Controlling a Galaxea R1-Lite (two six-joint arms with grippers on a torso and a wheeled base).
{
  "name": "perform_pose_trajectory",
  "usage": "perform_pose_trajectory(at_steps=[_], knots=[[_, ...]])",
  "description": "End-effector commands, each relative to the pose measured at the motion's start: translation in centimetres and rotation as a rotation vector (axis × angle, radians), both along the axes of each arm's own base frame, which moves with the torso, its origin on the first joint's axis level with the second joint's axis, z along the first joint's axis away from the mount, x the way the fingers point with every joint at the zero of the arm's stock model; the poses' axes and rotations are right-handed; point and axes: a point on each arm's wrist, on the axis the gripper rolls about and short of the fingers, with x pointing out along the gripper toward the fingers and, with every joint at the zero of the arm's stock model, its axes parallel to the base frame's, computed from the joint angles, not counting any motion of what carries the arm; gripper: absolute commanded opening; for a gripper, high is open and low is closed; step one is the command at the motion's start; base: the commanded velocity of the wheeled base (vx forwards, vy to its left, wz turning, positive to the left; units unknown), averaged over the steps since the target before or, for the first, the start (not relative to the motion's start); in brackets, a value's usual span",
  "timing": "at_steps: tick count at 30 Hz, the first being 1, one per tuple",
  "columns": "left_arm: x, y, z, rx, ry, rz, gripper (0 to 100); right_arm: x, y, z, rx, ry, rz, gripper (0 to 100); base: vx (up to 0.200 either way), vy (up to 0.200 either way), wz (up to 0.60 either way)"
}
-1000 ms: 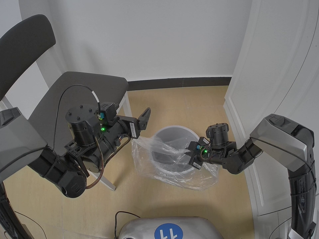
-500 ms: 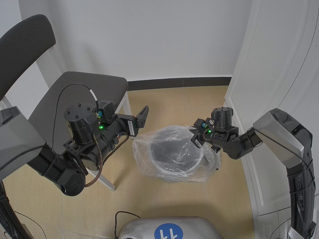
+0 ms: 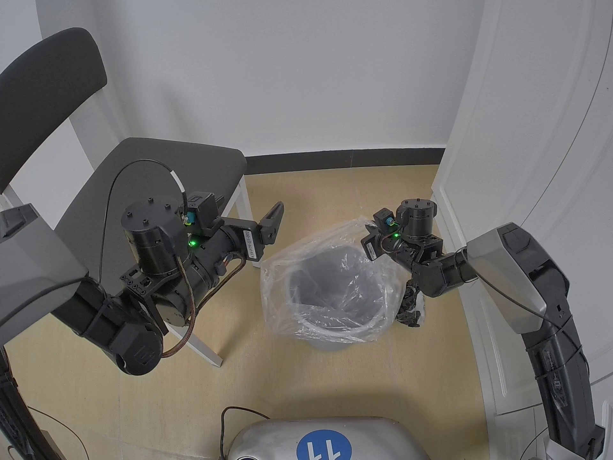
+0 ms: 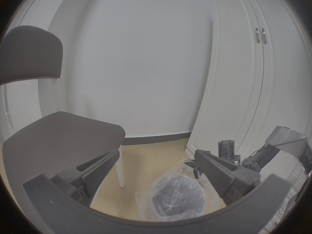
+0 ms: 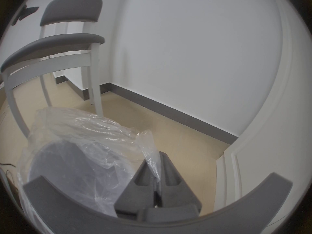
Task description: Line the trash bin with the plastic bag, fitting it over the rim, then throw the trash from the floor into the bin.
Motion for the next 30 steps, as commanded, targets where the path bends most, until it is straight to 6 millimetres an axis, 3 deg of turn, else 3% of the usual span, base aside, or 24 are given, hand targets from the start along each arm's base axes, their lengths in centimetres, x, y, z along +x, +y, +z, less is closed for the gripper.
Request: perform_pose_trajectory(at_steps=[1, 6, 17, 18, 23, 25, 30], knots=[[0.1, 0.0, -0.1, 0.000, 0.000, 0.001, 100, 1.8, -0.6, -2.2, 0.029, -0.023, -0.058, 0, 0.000, 0.000, 0.00], [0.1, 0.0, -0.1, 0.000, 0.001, 0.001, 100, 2.8, -1.6, -2.0, 0.049, -0.056, -0.105, 0, 0.000, 0.000, 0.00], [0.2, -0.1, -0.3, 0.002, 0.004, -0.001, 100, 3.2, -1.7, -1.9, 0.094, -0.068, -0.119, 0, 0.000, 0.000, 0.00], [0.2, -0.1, -0.3, 0.002, 0.004, -0.001, 100, 3.2, -1.7, -1.9, 0.094, -0.068, -0.119, 100, 0.000, 0.000, 0.00], [0.2, -0.1, -0.4, 0.003, 0.005, -0.001, 100, 3.2, -1.8, -1.4, 0.103, -0.086, -0.118, 100, 0.000, 0.000, 0.00], [0.1, -0.2, -0.5, 0.005, 0.009, -0.005, 100, 3.1, -1.8, -0.4, 0.125, -0.097, -0.121, 100, 0.000, 0.000, 0.00], [0.1, -0.5, -0.9, 0.011, 0.020, -0.013, 100, 1.1, -2.4, 0.3, 0.095, -0.009, -0.110, 100, 0.000, 0.000, 0.00]])
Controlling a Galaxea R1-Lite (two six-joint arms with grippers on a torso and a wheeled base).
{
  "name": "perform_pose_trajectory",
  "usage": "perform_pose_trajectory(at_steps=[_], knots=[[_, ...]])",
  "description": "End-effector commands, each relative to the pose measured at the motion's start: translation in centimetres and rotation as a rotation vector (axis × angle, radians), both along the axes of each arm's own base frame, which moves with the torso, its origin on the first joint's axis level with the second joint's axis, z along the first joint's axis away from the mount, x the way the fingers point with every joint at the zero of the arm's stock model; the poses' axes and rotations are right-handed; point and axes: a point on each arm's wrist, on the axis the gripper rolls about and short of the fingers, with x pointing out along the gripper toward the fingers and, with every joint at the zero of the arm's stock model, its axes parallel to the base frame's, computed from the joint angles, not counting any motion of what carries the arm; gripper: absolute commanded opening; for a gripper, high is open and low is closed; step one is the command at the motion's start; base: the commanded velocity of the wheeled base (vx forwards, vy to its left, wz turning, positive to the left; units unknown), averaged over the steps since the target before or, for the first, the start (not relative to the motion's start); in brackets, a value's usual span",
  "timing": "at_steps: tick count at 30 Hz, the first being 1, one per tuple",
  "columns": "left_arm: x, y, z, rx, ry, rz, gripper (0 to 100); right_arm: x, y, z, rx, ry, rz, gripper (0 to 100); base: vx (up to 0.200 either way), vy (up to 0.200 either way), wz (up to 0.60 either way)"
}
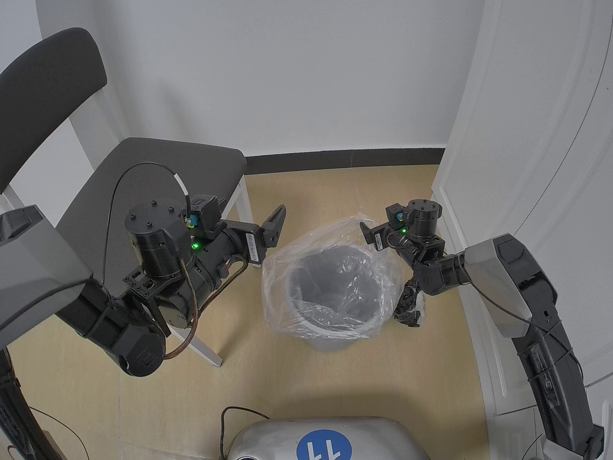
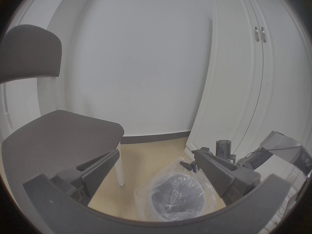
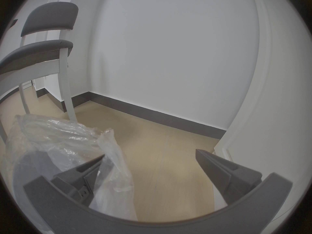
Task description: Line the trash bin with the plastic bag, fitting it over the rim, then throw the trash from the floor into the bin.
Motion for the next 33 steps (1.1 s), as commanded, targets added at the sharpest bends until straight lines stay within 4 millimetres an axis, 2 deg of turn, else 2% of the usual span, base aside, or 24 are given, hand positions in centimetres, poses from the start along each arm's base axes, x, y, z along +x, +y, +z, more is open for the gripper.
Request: perform_pose_trajectory(at_steps=[1, 8, 11, 13, 18, 22, 23, 24, 29, 33], knots=[[0.0, -0.7, -1.0, 0.015, 0.025, -0.016, 100, -2.8, -0.9, 1.7, -0.021, 0.089, 0.016, 100, 0.000, 0.000, 0.00], [-0.2, -2.9, -3.2, 0.045, 0.073, -0.068, 100, -6.1, -1.4, 2.4, 0.091, 0.102, 0.006, 100, 0.000, 0.000, 0.00], [-0.1, -3.2, -3.6, 0.048, 0.078, -0.073, 100, -6.8, -1.7, 2.4, 0.106, 0.103, -0.002, 100, 0.000, 0.000, 0.00], [0.3, -3.6, -4.5, 0.061, 0.095, -0.074, 100, -8.5, -2.2, 2.5, 0.164, 0.124, -0.023, 100, 0.000, 0.000, 0.00], [1.6, -4.0, -6.3, 0.079, 0.127, -0.065, 100, -10.3, -3.0, 2.8, 0.316, 0.157, -0.068, 100, 0.000, 0.000, 0.00], [2.5, -4.6, -8.6, 0.100, 0.162, -0.065, 100, -10.6, -3.3, 2.1, 0.389, 0.195, -0.088, 100, 0.000, 0.000, 0.00], [2.6, -4.7, -8.6, 0.101, 0.162, -0.063, 100, -10.6, -3.3, 2.1, 0.390, 0.197, -0.089, 100, 0.000, 0.000, 0.00], [3.0, -5.0, -9.7, 0.110, 0.176, -0.062, 100, -10.5, -3.3, 1.7, 0.404, 0.211, -0.084, 100, 0.000, 0.000, 0.00], [4.3, -5.6, -12.2, 0.128, 0.205, -0.048, 100, -10.6, -3.3, 1.4, 0.406, 0.223, -0.082, 100, 0.000, 0.000, 0.00], [5.5, -4.9, -12.9, 0.138, 0.224, -0.014, 100, -11.0, -3.3, 1.5, 0.404, 0.236, -0.063, 100, 0.000, 0.000, 0.00]])
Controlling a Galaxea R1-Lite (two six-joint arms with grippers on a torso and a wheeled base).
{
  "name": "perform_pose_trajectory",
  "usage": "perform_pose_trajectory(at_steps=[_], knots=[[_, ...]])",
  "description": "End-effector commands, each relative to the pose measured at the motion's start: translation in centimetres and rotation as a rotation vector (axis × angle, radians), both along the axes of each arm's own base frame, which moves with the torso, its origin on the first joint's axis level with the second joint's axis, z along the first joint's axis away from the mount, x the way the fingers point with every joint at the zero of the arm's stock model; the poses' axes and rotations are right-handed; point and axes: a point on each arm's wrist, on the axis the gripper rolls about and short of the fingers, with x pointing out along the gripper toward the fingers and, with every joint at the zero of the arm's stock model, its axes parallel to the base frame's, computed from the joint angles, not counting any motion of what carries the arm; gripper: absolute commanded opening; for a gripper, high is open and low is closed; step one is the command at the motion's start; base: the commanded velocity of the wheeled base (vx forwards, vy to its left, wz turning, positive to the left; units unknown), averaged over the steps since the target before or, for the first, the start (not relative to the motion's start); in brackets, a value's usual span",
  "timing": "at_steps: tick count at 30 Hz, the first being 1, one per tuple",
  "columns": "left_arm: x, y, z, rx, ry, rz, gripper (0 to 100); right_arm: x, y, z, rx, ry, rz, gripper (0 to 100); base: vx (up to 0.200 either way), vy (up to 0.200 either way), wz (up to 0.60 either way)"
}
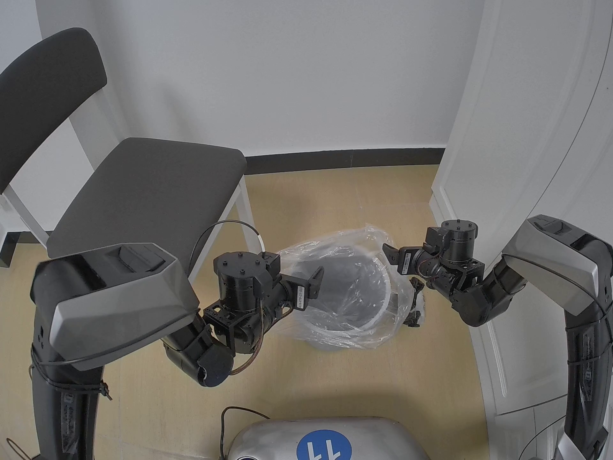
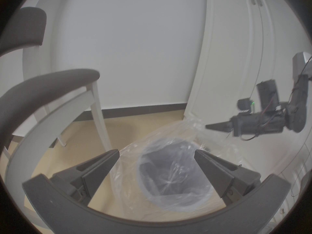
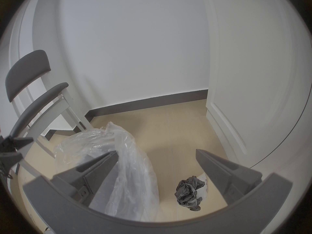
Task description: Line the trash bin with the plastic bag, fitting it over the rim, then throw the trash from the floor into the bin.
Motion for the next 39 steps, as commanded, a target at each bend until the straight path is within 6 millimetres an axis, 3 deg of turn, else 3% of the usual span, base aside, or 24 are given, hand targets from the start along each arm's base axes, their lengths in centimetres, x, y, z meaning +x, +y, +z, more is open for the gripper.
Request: perform_pose_trajectory(at_steps=[1, 8, 13, 19, 27, 39], knots=[[1.6, 0.6, -2.6, 0.033, 0.050, 0.036, 100, -0.7, 0.0, 0.5, 0.003, 0.004, 0.018, 100, 0.000, 0.000, 0.00], [3.5, 1.5, -3.1, 0.030, 0.053, 0.091, 100, -3.6, 1.1, 2.5, 0.006, 0.012, 0.091, 100, 0.000, 0.000, 0.00], [4.6, 2.0, -3.8, 0.032, 0.057, 0.121, 100, -4.8, 1.6, 0.8, -0.032, 0.078, 0.140, 100, 0.000, 0.000, 0.00], [6.2, 2.9, -4.9, 0.030, 0.067, 0.156, 100, -3.7, 0.5, -1.4, -0.124, 0.106, 0.118, 100, 0.000, 0.000, 0.00], [7.7, 2.5, -5.9, -0.011, 0.055, 0.171, 100, -0.3, -0.8, -3.8, -0.161, 0.086, 0.003, 100, 0.000, 0.000, 0.00], [10.4, 0.9, -7.9, -0.075, -0.015, 0.278, 100, 3.9, 0.1, -5.9, -0.112, -0.012, -0.115, 100, 0.000, 0.000, 0.00]])
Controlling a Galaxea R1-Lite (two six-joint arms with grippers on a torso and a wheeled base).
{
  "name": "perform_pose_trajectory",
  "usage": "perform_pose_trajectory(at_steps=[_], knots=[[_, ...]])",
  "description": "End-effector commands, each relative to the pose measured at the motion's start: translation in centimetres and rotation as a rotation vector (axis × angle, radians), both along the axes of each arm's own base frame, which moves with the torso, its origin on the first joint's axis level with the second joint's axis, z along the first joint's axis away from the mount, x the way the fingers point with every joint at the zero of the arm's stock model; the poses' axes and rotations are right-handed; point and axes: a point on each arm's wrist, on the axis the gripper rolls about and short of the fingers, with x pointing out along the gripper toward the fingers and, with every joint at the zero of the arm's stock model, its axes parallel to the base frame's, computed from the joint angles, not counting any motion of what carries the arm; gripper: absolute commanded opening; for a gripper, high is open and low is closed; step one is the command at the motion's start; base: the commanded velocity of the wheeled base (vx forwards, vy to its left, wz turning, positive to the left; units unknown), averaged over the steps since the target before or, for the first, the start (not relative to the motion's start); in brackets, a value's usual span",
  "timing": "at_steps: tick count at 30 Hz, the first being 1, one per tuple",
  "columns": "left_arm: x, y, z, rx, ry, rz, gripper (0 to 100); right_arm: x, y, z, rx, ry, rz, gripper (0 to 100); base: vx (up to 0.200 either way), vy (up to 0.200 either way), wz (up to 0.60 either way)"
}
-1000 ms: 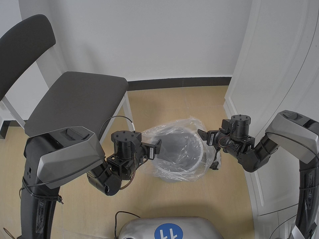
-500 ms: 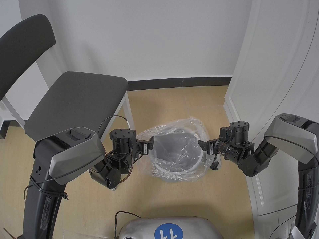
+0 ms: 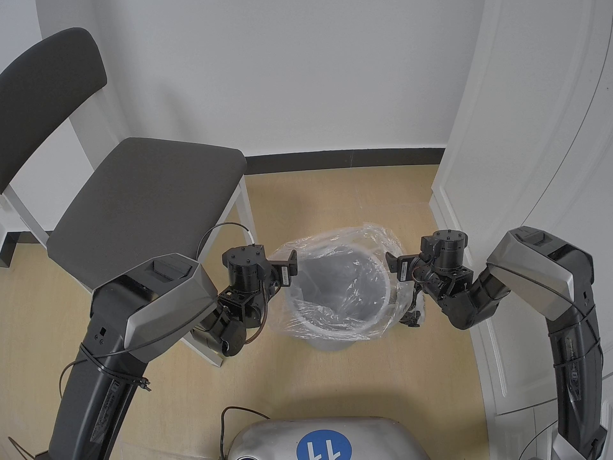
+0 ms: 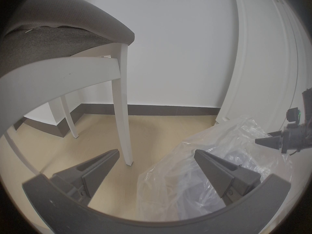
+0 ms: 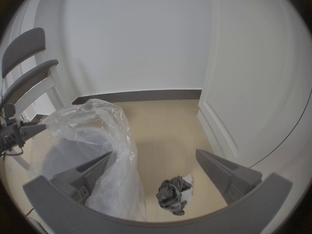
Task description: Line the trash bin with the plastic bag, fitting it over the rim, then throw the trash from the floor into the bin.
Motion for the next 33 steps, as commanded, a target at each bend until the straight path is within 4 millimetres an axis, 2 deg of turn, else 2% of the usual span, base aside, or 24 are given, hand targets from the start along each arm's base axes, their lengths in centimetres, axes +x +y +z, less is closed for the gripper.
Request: perform_pose_trajectory(at_steps=[1, 7, 11, 15, 17, 22, 25, 33], knots=[[1.0, -0.8, -2.2, -0.009, -0.012, 0.039, 100, 2.0, 0.6, -2.8, 0.036, -0.024, -0.037, 100, 0.000, 0.000, 0.00], [2.0, -1.2, -3.0, -0.020, -0.040, 0.075, 100, 4.4, 0.7, -3.8, 0.094, -0.121, -0.079, 100, 0.000, 0.000, 0.00], [2.2, -1.3, -3.2, -0.019, -0.044, 0.092, 100, 5.1, 0.8, -4.1, 0.119, -0.156, -0.084, 100, 0.000, 0.000, 0.00], [3.5, -1.6, -4.1, -0.011, -0.058, 0.174, 100, 6.3, 0.9, -5.1, 0.161, -0.201, -0.089, 100, 0.000, 0.000, 0.00], [4.0, -1.7, -4.7, -0.009, -0.057, 0.191, 100, 6.5, 1.0, -5.3, 0.175, -0.209, -0.090, 100, 0.000, 0.000, 0.00], [5.0, -1.3, -4.6, -0.016, -0.068, 0.217, 100, 7.1, 0.8, -5.8, 0.197, -0.218, -0.096, 100, 0.000, 0.000, 0.00], [5.3, -1.1, -4.4, -0.021, -0.077, 0.223, 100, 7.3, 0.5, -6.1, 0.210, -0.216, -0.101, 100, 0.000, 0.000, 0.00], [5.8, -0.7, -5.6, -0.006, -0.054, 0.234, 100, 7.5, -0.2, -6.7, 0.201, -0.171, -0.116, 100, 0.000, 0.000, 0.00]])
